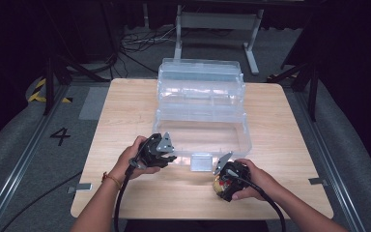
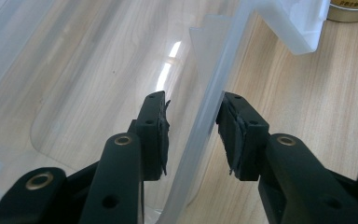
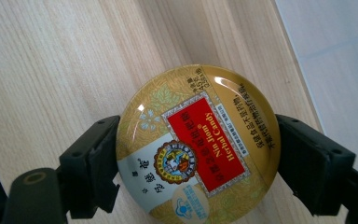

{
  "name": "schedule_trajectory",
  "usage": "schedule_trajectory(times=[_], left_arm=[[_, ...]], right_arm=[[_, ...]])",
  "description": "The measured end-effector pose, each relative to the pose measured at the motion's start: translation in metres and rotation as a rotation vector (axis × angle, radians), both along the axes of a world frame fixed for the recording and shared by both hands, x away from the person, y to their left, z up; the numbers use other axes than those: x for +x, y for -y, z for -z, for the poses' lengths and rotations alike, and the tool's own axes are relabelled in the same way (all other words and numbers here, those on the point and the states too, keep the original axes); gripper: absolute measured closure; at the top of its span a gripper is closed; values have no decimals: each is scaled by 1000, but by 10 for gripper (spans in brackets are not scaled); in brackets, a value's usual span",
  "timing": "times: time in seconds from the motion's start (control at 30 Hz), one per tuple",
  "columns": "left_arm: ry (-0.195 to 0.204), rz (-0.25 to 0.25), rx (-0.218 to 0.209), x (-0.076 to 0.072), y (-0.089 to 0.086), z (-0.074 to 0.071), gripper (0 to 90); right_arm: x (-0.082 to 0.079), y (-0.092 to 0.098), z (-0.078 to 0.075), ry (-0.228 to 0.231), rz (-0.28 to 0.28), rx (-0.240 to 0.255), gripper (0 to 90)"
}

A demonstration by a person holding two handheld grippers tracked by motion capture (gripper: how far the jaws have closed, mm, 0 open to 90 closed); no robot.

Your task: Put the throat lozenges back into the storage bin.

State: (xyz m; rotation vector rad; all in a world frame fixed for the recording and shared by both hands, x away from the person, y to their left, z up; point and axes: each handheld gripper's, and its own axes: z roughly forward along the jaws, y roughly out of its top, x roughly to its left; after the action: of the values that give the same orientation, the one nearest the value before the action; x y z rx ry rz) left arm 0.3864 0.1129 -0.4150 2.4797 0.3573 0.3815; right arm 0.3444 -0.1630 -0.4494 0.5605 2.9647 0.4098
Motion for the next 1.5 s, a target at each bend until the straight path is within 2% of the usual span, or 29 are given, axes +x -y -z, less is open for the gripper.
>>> schedule_trajectory(times=[0.27, 0.37, 0.57, 0.6, 0.7, 0.77, 0.9, 0.97, 1.07, 1.17, 1.2, 1.4, 1.5], left_arm=[[-4, -5, -8, 1, -1, 0, 624], [-12, -4, -14, 0, -3, 0, 573], [2, -30, -17, -3, -6, -3, 490], [9, -29, -20, -4, -7, -4, 486], [28, -29, -21, -8, -8, -8, 457], [51, -40, -27, -11, -9, -12, 432], [72, -45, -66, -16, -13, -24, 394], [86, -57, -75, -18, -16, -29, 382], [85, -62, -89, -21, -19, -36, 373], [92, -65, -87, -24, -21, -36, 359], [108, -81, -68, -27, -25, -36, 334], [111, -132, -121, -38, -45, -34, 275], [110, -157, -119, -44, -56, -30, 270]], right_arm=[[-1, 2, 0, 4, -23, -7, 202], [-2, 4, -2, 1, -29, -9, 203], [-5, 13, -9, 18, -40, 1, 203], [-5, 15, -11, 17, -51, 3, 203], [-7, 20, -13, 23, -39, 22, 202], [-7, 25, -15, 23, -49, 13, 202], [-9, 35, -19, 18, -37, 21, 203], [-9, 40, -20, 27, -35, 5, 203], [-9, 47, -23, 29, -22, 2, 203], [-10, 52, -25, 31, -16, 0, 203], [-10, 53, -25, 38, -17, -2, 202], [-11, 65, -27, 35, 9, 4, 203], [-10, 72, -29, 37, 20, -1, 203]])
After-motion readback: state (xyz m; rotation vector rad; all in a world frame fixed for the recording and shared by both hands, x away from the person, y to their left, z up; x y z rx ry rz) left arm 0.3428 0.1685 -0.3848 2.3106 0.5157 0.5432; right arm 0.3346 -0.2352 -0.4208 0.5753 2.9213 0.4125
